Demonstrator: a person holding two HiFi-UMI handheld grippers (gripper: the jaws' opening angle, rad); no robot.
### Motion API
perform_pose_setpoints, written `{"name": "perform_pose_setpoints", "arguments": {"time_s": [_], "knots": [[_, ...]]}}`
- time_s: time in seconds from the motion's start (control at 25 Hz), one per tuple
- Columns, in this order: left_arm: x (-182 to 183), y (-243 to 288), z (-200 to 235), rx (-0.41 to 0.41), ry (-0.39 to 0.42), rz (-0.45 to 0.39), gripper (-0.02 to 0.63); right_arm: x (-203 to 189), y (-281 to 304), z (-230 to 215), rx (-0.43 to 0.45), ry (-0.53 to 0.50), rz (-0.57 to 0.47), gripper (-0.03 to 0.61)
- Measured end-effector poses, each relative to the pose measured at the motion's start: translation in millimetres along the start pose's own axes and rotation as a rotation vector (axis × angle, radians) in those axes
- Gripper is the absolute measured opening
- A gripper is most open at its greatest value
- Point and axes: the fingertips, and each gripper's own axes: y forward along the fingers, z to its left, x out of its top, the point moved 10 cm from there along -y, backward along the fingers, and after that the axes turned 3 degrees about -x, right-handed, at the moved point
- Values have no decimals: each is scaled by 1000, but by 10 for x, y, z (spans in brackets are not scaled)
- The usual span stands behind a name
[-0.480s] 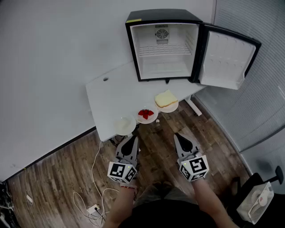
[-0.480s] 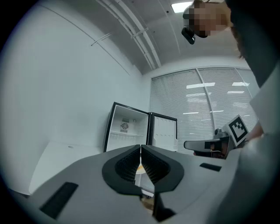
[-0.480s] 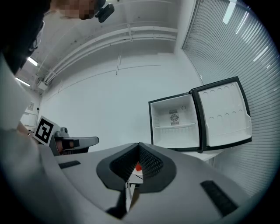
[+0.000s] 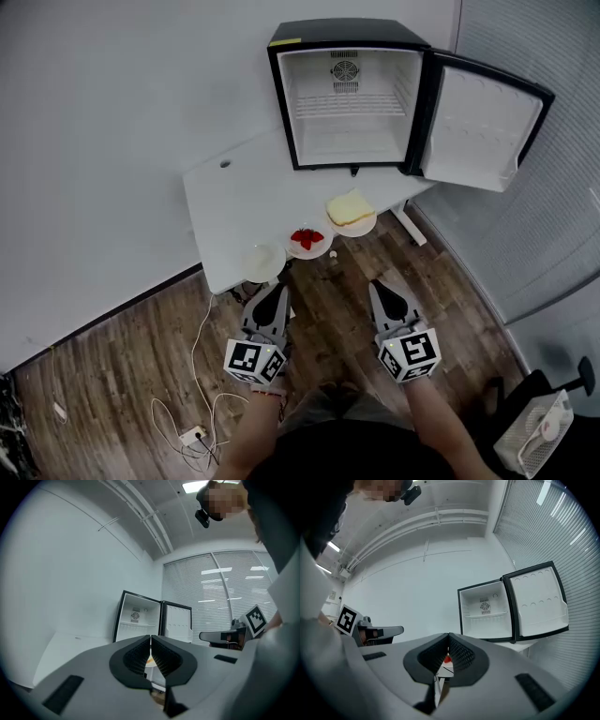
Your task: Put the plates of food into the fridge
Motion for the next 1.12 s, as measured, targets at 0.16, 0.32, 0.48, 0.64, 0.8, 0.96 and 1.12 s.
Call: {"name": "perform_pose_setpoints", "arguments": {"time_s": [0.16, 0.32, 0.48, 0.64, 0.8, 0.96, 1.12], "knots": [[-8, 25, -28, 11, 1, -11, 15, 16, 25, -23, 6, -15, -6, 3], [-16, 35, -74, 18, 0, -19, 15, 33, 42, -5, 23, -24, -8, 3], [-10, 53, -78, 25, 0, -23, 15, 19, 56, -30, 26, -30, 0, 3], [18, 124, -23, 29, -1, -19, 15, -34, 138, -83, 8, -19, 11, 3], [-45, 310, 145, 7, 0, -27, 15, -66, 358, -107, -5, -31, 18, 3], [-29, 580, 314, -7, -14, -11, 15, -70, 621, -184, -23, -41, 29, 3], [-43, 846, 528, -36, -12, -17, 15, -62, 886, -261, -36, -50, 37, 3]]}}
